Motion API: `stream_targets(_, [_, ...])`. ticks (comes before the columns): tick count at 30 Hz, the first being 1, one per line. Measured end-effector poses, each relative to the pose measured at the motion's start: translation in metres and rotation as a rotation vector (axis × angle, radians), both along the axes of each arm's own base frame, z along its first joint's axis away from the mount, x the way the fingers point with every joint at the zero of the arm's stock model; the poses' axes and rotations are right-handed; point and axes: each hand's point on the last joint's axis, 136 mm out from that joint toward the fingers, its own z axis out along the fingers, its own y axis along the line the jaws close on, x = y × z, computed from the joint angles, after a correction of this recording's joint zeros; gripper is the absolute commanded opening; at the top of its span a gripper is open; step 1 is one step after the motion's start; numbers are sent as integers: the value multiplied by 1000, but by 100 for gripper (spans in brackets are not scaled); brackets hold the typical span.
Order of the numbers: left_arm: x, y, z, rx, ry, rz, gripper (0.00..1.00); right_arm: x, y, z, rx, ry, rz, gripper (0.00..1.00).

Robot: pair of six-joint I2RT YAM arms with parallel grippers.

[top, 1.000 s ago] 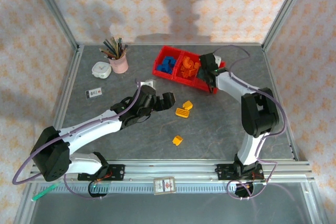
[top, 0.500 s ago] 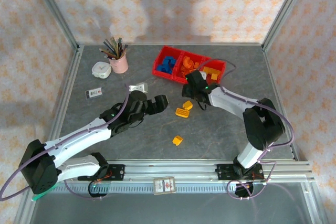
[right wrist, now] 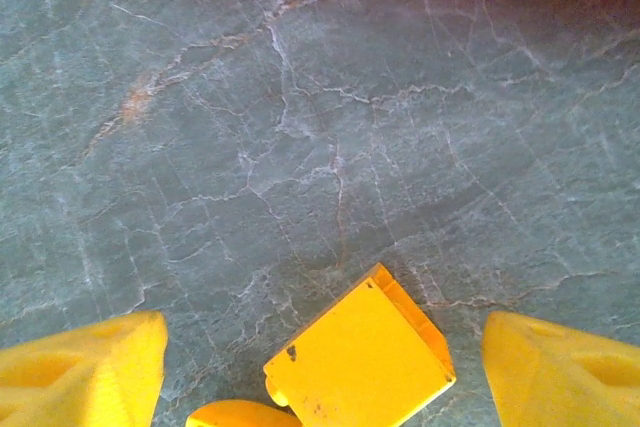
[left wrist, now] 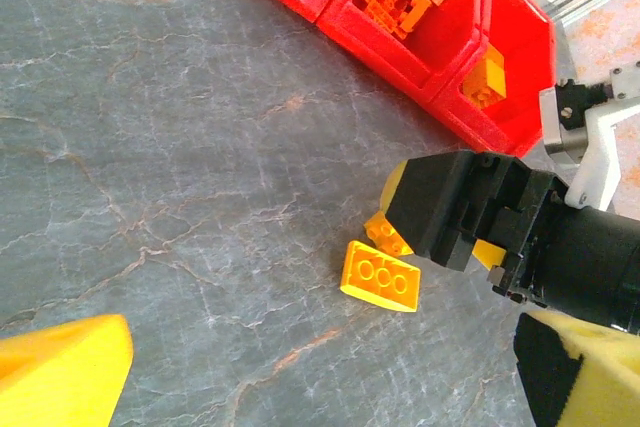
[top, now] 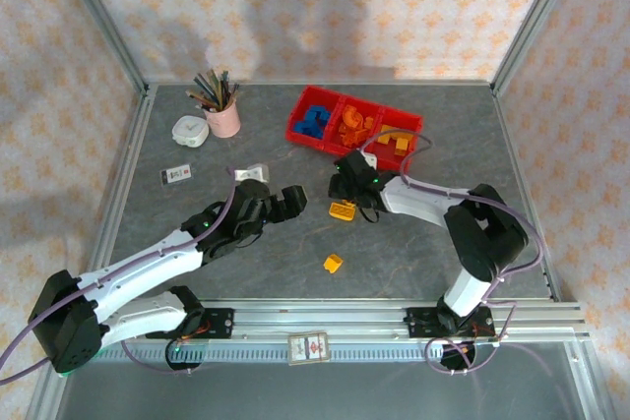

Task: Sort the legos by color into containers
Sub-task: Pick up the lego from the center of the table.

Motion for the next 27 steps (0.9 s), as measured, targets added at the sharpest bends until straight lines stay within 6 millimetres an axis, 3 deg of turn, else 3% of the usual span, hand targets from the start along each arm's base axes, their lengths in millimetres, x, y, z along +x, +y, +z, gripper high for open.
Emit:
stream_targets(8, [-2, 2, -6, 10, 12, 1, 99, -8, 6, -26, -17, 45, -73, 81])
stream_targets(13, [-2, 2, -6, 10, 13, 0, 99, 1, 10, -25, -12, 31, -93, 74])
stream_targets(18, [-2, 2, -6, 11, 12, 1, 99, 13, 17, -28, -24, 14, -91, 64])
stream_targets(27, [-2, 2, -6, 11, 12, 0, 99, 12, 9, -31, -88, 17, -74, 42])
